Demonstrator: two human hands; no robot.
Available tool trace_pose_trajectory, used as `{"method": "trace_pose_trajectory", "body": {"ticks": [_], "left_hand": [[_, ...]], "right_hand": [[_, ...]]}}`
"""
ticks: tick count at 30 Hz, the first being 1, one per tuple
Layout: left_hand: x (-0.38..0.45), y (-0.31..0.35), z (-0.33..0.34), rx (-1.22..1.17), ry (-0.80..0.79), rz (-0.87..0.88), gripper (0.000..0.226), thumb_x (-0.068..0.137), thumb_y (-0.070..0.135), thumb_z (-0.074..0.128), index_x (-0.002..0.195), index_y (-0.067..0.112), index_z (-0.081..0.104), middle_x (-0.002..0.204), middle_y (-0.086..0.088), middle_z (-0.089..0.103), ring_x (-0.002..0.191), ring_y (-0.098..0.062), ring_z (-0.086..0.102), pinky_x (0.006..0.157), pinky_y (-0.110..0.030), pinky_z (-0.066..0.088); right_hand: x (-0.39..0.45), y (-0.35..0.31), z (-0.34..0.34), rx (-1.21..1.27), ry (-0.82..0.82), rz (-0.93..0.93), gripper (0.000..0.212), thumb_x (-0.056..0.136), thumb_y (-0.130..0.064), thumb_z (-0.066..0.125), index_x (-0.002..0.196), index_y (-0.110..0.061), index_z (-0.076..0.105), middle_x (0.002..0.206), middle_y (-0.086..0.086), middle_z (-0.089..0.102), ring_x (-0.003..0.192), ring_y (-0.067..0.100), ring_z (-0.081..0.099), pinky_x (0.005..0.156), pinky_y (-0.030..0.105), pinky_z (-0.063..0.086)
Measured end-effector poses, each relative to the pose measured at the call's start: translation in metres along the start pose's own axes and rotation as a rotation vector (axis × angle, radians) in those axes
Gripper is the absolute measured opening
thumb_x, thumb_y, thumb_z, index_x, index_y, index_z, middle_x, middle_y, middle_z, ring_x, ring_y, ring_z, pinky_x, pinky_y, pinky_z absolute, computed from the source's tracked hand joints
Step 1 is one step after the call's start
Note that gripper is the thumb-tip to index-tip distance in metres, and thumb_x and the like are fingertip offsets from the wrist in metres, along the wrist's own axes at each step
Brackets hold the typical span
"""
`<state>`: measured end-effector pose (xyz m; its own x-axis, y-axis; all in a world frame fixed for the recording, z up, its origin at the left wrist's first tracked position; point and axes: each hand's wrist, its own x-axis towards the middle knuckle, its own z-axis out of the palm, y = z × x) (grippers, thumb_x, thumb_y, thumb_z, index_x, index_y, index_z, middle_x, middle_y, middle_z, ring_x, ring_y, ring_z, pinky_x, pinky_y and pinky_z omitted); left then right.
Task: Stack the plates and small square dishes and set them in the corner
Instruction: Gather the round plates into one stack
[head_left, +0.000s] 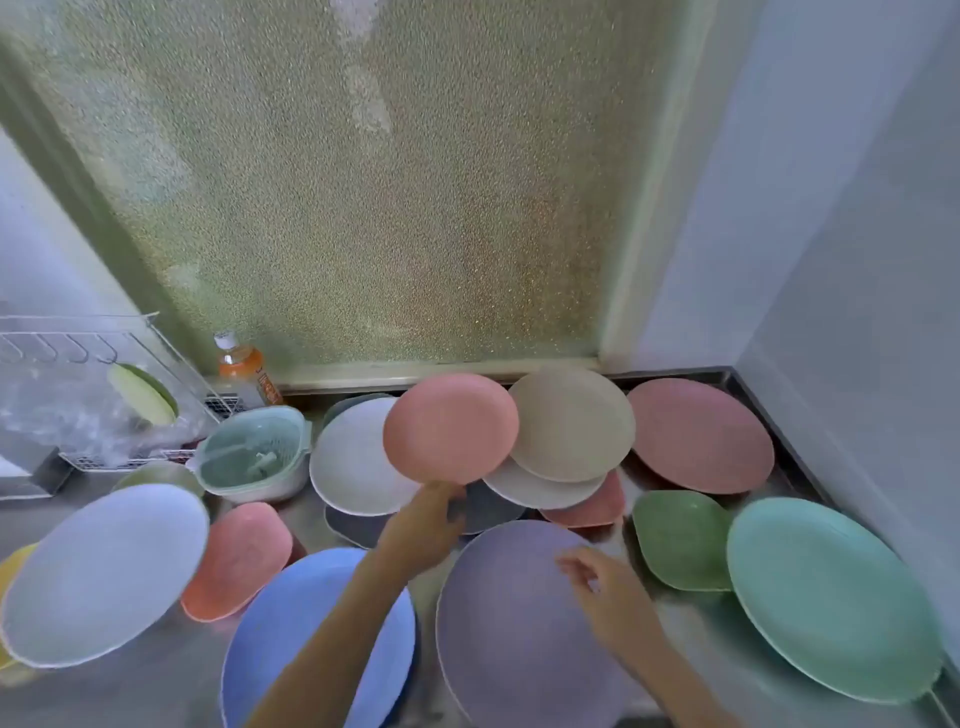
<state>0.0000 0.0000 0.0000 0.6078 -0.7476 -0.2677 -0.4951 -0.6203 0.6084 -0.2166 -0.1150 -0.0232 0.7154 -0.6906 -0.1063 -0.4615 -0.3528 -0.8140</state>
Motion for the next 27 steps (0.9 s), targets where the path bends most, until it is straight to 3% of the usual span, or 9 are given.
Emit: {"method": "trace_pose_trajectory", "body": {"ticks": [2,7,11,13,18,21,24,27], "left_hand": [[-0.013,-0.01,0.027,0.012,-0.063,-0.083,0.037,0.085,0.023,0.048,0.121,0.024,0.053,0.128,0.003,0.052,0.112,-0.023,0.055,0.094,-0.038,0.046],[-0.042,-0.029,0.067,0.037,-0.099,-0.302,0.049,0.087,0.013,0.043,0.135,0.014,0.034,0.137,-0.008,0.039,0.119,-0.032,0.048,0.088,-0.037,0.04],[-0.048,-0.038,0.075,-0.051,-0.11,-0.357,0.037,0.082,0.013,0.046,0.119,0.013,0.043,0.111,-0.009,0.057,0.098,-0.033,0.057,0.085,-0.042,0.05],[-0.049,-0.04,0.076,-0.08,-0.103,-0.364,0.032,0.082,0.014,0.048,0.114,0.012,0.045,0.1,-0.009,0.062,0.091,-0.032,0.059,0.08,-0.042,0.052],[-0.046,-0.04,0.079,-0.093,-0.144,-0.388,0.028,0.084,0.018,0.052,0.109,0.011,0.045,0.099,-0.012,0.063,0.092,-0.034,0.06,0.08,-0.04,0.052],[-0.043,-0.036,0.079,-0.095,-0.211,-0.384,0.018,0.085,0.015,0.053,0.1,0.01,0.046,0.098,-0.012,0.061,0.091,-0.032,0.058,0.08,-0.037,0.048],[-0.044,-0.029,0.078,-0.252,-0.299,-0.432,0.019,0.084,0.008,0.046,0.102,0.011,0.05,0.099,-0.008,0.061,0.091,-0.029,0.061,0.08,-0.038,0.054],[-0.05,-0.017,0.074,-0.481,-0.409,-0.513,0.026,0.088,0.005,0.042,0.111,0.018,0.046,0.098,-0.003,0.064,0.081,-0.023,0.069,0.063,-0.03,0.058]], "right_hand": [[-0.015,0.024,0.005,-0.106,-0.047,0.084,0.034,0.09,-0.009,0.052,0.094,-0.042,0.058,0.111,-0.013,0.064,0.103,0.007,0.059,0.092,0.02,0.043],[-0.044,0.063,0.013,-0.344,-0.119,0.179,0.046,0.083,-0.005,0.048,0.124,-0.027,0.055,0.129,-0.006,0.054,0.12,0.018,0.048,0.101,0.032,0.039],[-0.05,0.077,0.02,-0.251,-0.179,0.163,0.054,0.066,0.0,0.04,0.114,-0.009,0.063,0.123,0.009,0.058,0.119,0.029,0.051,0.103,0.03,0.034],[-0.05,0.086,0.023,-0.224,-0.174,0.153,0.058,0.061,0.0,0.037,0.111,-0.008,0.065,0.123,0.009,0.058,0.119,0.026,0.05,0.106,0.032,0.033],[-0.05,0.081,0.016,-0.166,-0.215,0.176,0.045,0.078,0.012,0.046,0.114,-0.011,0.062,0.124,0.003,0.053,0.118,0.014,0.046,0.102,0.018,0.026],[-0.035,0.074,-0.002,-0.141,-0.112,0.179,0.033,0.088,0.002,0.046,0.107,-0.017,0.065,0.113,-0.007,0.059,0.107,0.009,0.052,0.093,0.017,0.033],[-0.007,0.067,-0.031,-0.114,0.084,0.166,0.028,0.088,0.0,0.05,0.102,-0.018,0.067,0.103,-0.006,0.067,0.093,0.011,0.059,0.086,0.025,0.043],[0.033,0.063,-0.066,-0.214,0.245,0.128,0.026,0.089,-0.002,0.05,0.105,-0.014,0.066,0.104,0.002,0.068,0.093,0.02,0.061,0.082,0.031,0.046]]}}
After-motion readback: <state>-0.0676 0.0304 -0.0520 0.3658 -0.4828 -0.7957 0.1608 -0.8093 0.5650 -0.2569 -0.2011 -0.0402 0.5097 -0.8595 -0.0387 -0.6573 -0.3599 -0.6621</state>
